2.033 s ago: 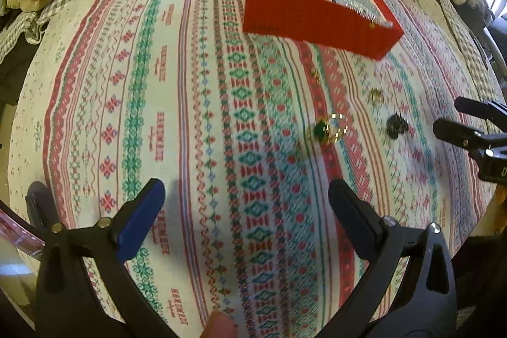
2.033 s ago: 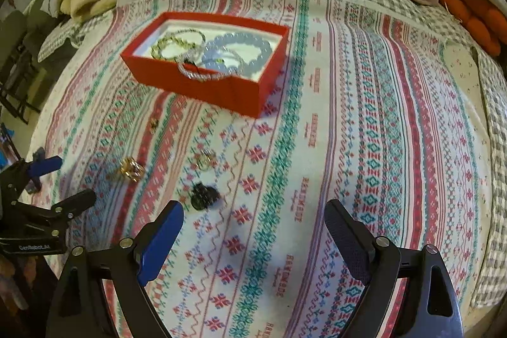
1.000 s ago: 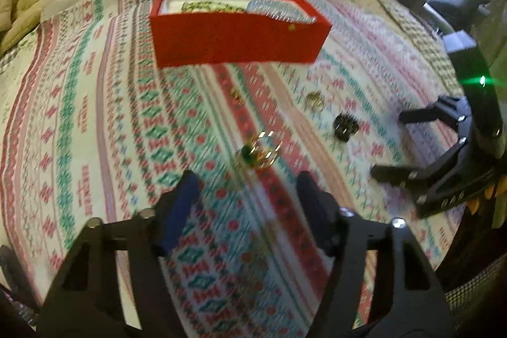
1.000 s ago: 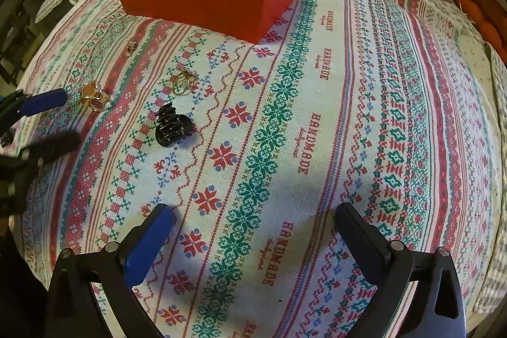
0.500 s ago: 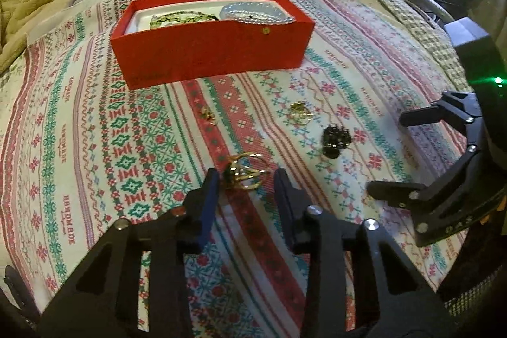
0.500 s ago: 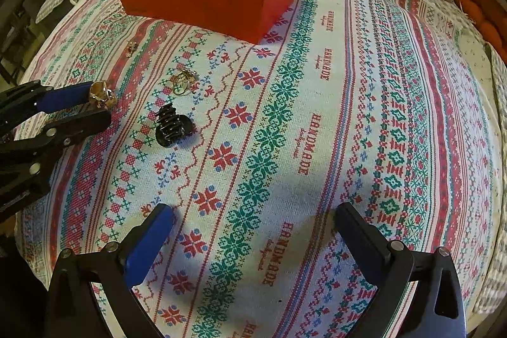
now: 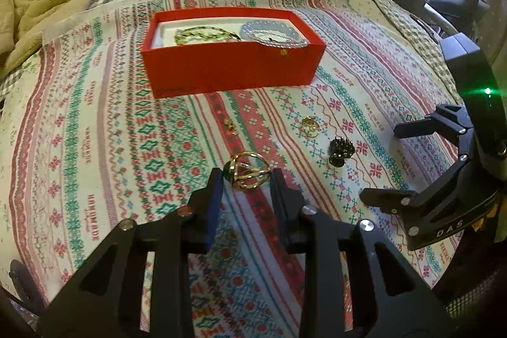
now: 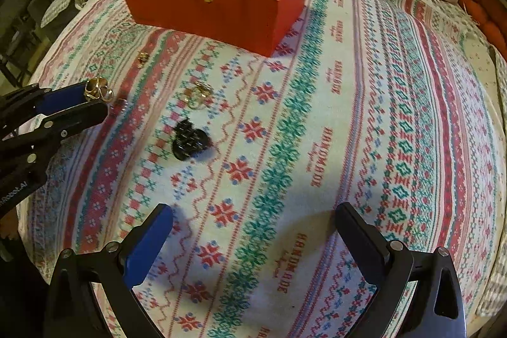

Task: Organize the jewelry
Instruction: 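Grasp the gold pendant with left tool while right tool grasps black hair clip, then lift the pendant and hair clip and carry both over the red box, then lower pendant and hair clip into the box and open both tools, then withdraw both tools from the box toward the small rings on the bedspread, then grasp a small gold ring with left tool while right tool grasps silver hoop earring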

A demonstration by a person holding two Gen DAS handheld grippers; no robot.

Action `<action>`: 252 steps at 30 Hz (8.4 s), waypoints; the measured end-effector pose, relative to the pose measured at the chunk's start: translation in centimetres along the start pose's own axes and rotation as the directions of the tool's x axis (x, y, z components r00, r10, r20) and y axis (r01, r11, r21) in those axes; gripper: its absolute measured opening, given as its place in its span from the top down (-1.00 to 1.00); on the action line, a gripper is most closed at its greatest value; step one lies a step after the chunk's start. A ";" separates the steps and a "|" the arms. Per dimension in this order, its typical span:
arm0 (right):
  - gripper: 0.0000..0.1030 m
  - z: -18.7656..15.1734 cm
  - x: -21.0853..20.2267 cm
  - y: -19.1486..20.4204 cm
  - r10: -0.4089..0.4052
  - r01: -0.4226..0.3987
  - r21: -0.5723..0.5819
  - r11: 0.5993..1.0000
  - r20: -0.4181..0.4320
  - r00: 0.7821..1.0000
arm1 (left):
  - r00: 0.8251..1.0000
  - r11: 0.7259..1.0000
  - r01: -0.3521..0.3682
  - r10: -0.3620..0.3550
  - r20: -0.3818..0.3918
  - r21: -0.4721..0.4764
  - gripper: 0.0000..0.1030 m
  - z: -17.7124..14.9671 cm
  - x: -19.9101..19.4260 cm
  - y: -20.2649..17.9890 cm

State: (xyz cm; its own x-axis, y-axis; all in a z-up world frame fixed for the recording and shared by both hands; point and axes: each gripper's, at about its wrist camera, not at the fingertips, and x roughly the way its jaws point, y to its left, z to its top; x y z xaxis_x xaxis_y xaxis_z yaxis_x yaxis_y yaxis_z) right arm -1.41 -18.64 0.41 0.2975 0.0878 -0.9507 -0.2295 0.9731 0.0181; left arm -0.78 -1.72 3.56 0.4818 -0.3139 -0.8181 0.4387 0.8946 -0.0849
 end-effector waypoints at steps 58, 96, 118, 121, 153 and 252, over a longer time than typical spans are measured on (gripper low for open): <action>0.48 5.0 -4.3 3.5 0.074 -0.079 0.034 0.996 0.128 0.989 | 0.994 0.986 -0.080 0.069 -0.079 -0.144 0.37 1.6 -1.9 3.5; 0.48 14.0 -3.2 -2.4 0.143 -0.202 0.260 0.944 0.230 0.963 | 0.995 0.974 -0.081 0.092 0.043 -0.211 0.37 10.7 2.5 5.0; -0.09 14.4 -3.8 -2.8 0.132 -0.190 0.239 0.952 0.236 0.963 | 0.990 0.971 -0.121 0.134 0.052 -0.205 0.08 11.5 2.5 4.9; -0.20 14.2 -4.8 -2.6 0.104 -0.164 0.222 0.961 0.260 0.960 | 0.988 0.971 -0.126 0.140 0.059 -0.204 -0.03 11.4 1.8 5.1; -0.74 8.6 -8.3 -0.3 -0.004 -0.025 0.122 0.992 0.233 0.972 | 0.980 0.958 -0.200 0.192 -0.057 -0.204 -0.98 6.4 -2.5 4.5; 0.72 5.4 -2.7 0.9 0.190 -0.167 -0.097 0.981 0.311 0.931 | 0.995 0.998 0.052 -0.050 -0.084 0.025 0.21 -0.7 2.0 -0.3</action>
State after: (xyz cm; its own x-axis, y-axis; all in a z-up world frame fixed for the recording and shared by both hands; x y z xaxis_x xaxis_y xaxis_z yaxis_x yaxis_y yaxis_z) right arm 2.61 -16.84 4.71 0.5218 0.3326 -0.7856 -0.3649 0.9194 0.1469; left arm -0.49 -2.33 1.57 0.3938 -0.3303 -0.8578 0.4817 0.8690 -0.1134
